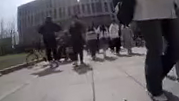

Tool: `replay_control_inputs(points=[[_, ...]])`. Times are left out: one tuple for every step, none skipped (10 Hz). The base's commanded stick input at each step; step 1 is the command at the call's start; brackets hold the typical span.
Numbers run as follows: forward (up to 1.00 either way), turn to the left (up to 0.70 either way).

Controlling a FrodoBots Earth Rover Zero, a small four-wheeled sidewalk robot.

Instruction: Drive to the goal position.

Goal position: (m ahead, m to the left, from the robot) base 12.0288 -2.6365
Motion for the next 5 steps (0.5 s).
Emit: replay_control_inputs(points=[[0.85, 0.01], [0.85, 0.01], [0.85, -0.04], [0.85, -0.14], [0.85, -0.22]])
